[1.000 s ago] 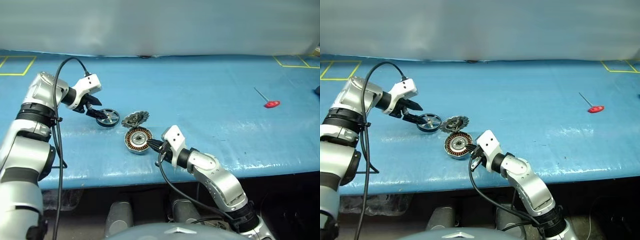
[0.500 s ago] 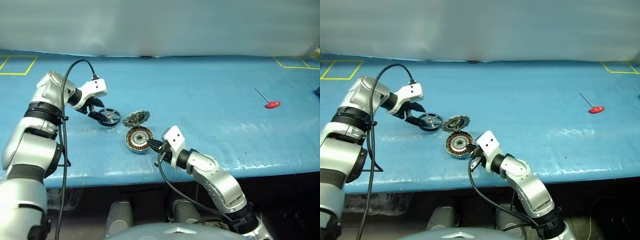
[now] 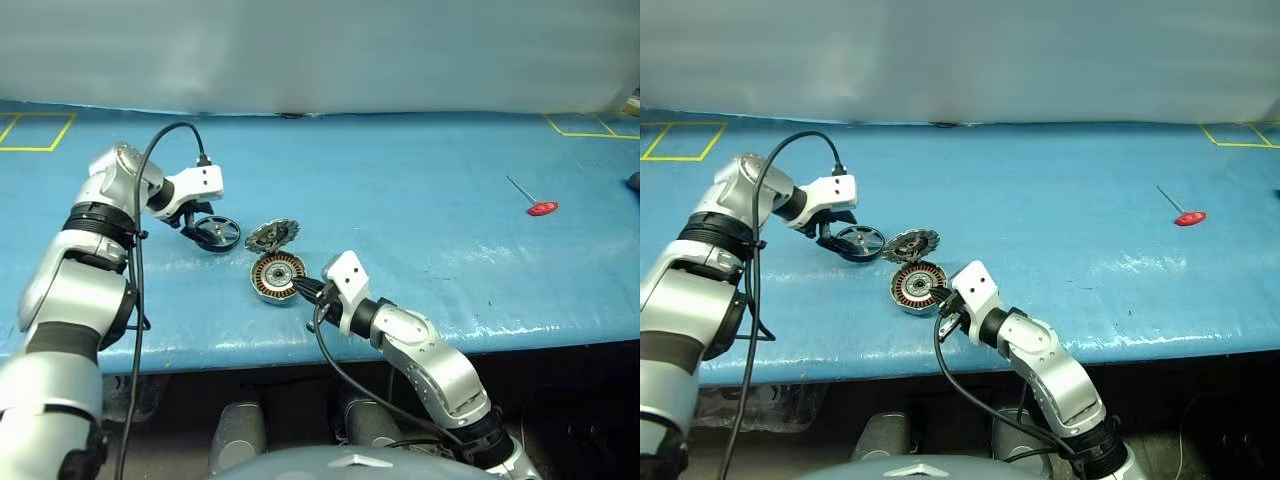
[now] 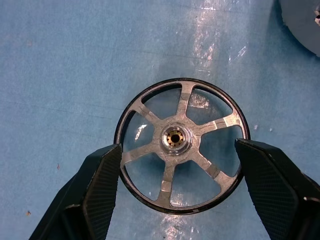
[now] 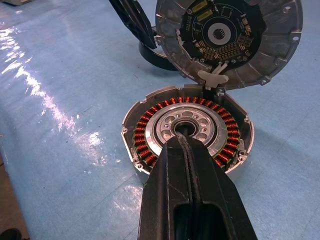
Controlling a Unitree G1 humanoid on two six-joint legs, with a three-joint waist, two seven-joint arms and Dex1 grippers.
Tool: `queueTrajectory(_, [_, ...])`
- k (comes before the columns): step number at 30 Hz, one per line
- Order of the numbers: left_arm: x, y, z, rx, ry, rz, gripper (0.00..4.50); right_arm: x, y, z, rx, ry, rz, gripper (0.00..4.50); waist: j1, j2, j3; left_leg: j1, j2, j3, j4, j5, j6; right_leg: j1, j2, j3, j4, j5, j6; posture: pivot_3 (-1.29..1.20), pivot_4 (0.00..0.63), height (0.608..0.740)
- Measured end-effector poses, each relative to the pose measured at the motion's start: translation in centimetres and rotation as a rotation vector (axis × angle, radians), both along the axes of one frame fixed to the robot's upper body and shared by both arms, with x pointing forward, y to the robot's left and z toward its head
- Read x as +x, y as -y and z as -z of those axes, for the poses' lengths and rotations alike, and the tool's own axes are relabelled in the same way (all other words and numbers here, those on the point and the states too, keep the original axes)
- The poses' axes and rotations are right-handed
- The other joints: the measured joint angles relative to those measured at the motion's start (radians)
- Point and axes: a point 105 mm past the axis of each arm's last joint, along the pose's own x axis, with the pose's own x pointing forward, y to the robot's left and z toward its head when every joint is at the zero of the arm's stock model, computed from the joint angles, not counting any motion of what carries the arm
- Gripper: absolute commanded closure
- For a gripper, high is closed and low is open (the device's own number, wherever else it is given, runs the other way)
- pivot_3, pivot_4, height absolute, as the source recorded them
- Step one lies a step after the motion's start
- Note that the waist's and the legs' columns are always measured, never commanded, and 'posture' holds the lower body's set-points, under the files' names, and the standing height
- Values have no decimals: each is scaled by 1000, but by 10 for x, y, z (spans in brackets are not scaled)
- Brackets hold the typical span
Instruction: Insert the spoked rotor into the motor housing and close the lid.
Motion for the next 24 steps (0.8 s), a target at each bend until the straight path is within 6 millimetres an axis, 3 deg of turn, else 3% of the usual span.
queueTrajectory(24, [-6, -2, 10, 64, -55, 38, 572, -1, -1, 2, -5, -4, 1, 4500, -1, 0, 0, 0, 0, 0, 0, 0, 0, 0, 0, 0, 0, 1, 1, 0, 150, 740])
